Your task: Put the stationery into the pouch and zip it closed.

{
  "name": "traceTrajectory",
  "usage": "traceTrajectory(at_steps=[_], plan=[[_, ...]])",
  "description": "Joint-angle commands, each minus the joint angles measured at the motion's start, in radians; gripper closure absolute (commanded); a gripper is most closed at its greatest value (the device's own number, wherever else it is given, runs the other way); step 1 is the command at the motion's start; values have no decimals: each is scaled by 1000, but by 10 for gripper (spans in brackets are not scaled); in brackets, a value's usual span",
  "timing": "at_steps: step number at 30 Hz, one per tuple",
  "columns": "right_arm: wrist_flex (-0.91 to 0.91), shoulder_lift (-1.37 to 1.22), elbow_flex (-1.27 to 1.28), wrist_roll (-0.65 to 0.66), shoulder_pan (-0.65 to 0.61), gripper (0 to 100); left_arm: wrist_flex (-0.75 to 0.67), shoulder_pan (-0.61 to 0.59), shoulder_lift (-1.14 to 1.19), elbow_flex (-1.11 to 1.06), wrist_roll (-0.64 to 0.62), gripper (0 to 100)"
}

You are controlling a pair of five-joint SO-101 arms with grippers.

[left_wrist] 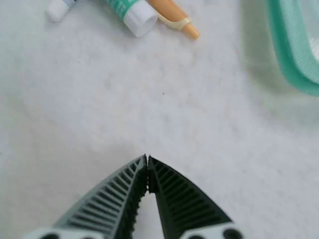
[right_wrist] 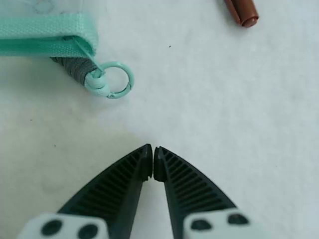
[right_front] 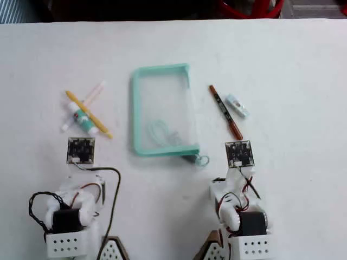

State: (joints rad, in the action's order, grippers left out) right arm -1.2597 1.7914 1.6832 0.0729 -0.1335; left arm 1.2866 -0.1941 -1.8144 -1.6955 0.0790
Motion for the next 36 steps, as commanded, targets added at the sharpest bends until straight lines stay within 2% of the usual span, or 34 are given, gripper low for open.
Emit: traceTrajectory(at_steps=[1, 7, 11, 14, 21, 23, 26, 27, 30, 36], plan=[[-5, 8, 8, 12, 1, 978, 2, 10, -8, 3, -5, 975], [-5, 8, 8, 12, -5, 978, 2, 15, -8, 3, 0, 974], [-5, 8, 8, 11, -5, 977, -17, 102, -8, 3, -5, 973], [-5, 8, 8, 11, -4, 978, -20, 119, -8, 6, 2, 973], [-5, 8, 8, 11, -4, 978, -238, 134, -8, 37, 6, 972], [-5, 8, 8, 11, -4, 978, -281, 151, -8, 34, 91, 972], [-5, 8, 8, 11, -4, 978, -316, 183, -8, 37, 305, 972], [-5, 8, 8, 11, -4, 978, -316, 188, -8, 37, 333, 972], [-5, 8, 8, 11, -4, 978, -302, 182, -8, 32, 333, 972], [-5, 8, 8, 9, -4, 975, -132, 194, -8, 95, 367, 973]])
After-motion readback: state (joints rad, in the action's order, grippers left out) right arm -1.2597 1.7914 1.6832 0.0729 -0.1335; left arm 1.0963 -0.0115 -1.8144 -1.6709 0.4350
